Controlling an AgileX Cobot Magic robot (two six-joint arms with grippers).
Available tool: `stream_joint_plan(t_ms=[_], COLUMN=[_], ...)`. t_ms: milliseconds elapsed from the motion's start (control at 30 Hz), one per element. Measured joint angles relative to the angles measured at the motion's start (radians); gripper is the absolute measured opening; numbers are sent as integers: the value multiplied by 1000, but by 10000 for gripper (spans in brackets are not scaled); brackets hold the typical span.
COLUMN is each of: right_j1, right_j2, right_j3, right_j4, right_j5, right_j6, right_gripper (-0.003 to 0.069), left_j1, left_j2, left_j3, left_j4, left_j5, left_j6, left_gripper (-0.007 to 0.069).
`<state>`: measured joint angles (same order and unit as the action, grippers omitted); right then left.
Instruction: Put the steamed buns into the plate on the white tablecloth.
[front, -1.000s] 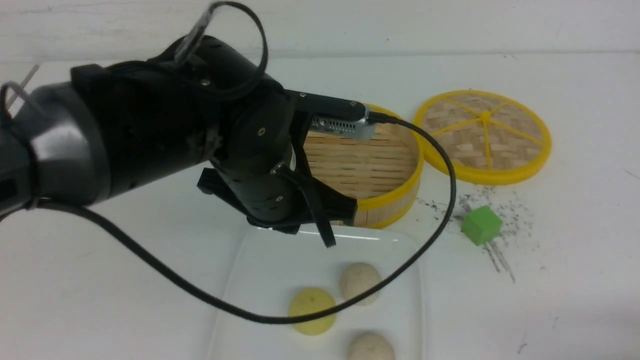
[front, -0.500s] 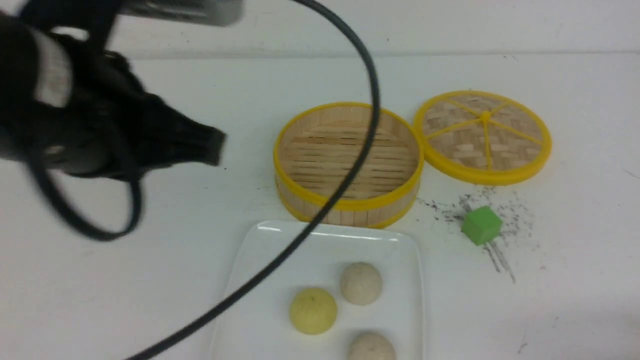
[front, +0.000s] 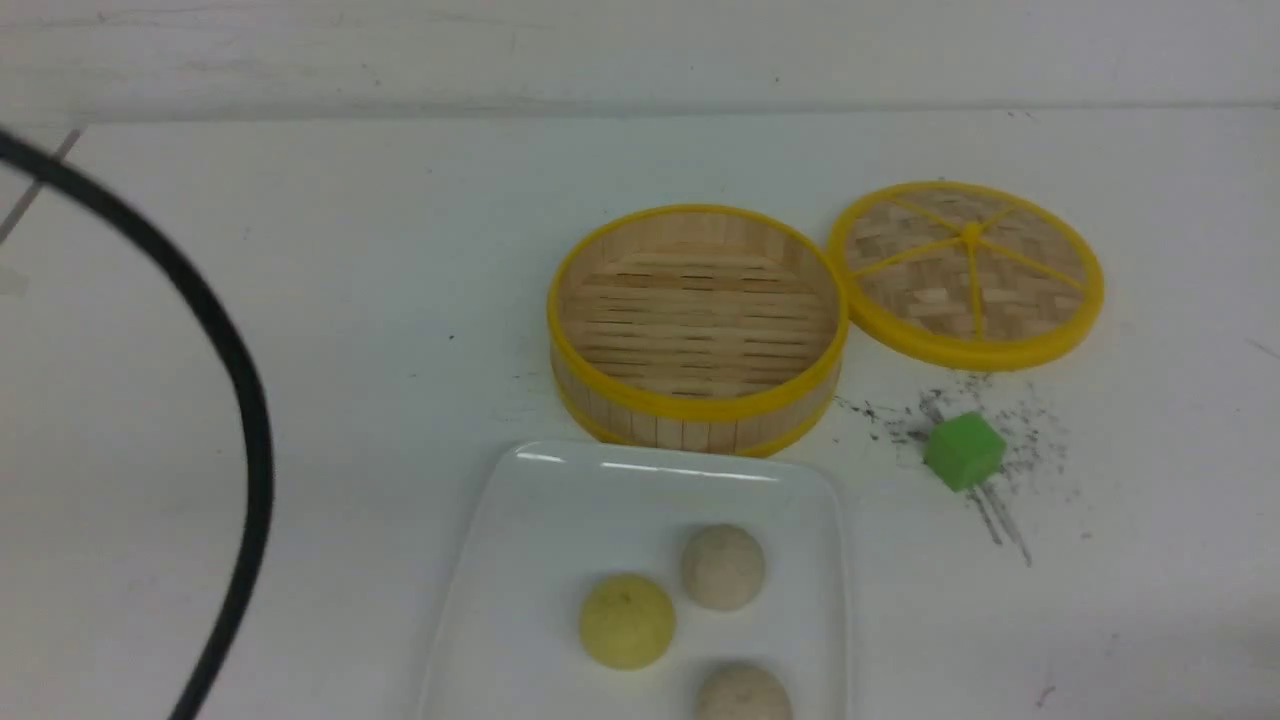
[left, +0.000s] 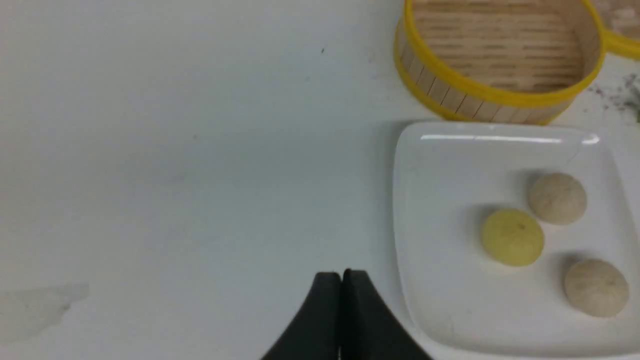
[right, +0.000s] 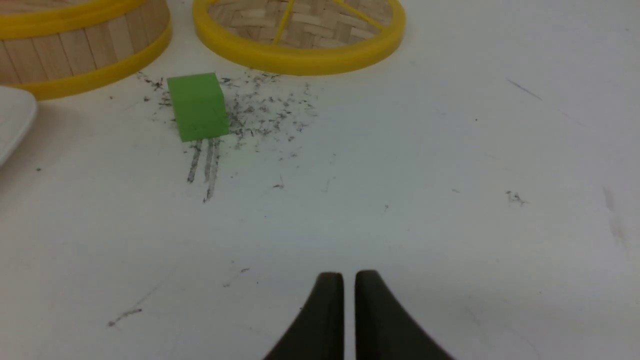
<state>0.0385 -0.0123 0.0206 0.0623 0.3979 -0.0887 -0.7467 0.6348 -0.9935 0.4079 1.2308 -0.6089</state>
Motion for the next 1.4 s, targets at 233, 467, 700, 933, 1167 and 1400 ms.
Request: stream_joint_plan(t_ms=[233,467,700,933,1167,1400], right_j1=[0,0,0,0,0,0], right_j2=[0,0,0,0,0,0], right_j3=[0,0,0,0,0,0], right_j4=[0,0,0,0,0,0], right_j5=[-2,1,0,0,0,0], right_j6=[0,0,81,128,129,129], right_gripper=[72,83,94,101,108,119], left_j1=[0,0,0,0,0,0], left_j2=[-35,-35,-35,-35,-35,-35], left_j3=[173,204,220,342,466,474], left_j4=[-36,-50,-111,-130,-158,-163], left_j5=[-71,-127,-141,-257,-579,-889], left_j6=[-59,-34,54,61,48,-48], left_gripper=[20,23,23,23,30,36])
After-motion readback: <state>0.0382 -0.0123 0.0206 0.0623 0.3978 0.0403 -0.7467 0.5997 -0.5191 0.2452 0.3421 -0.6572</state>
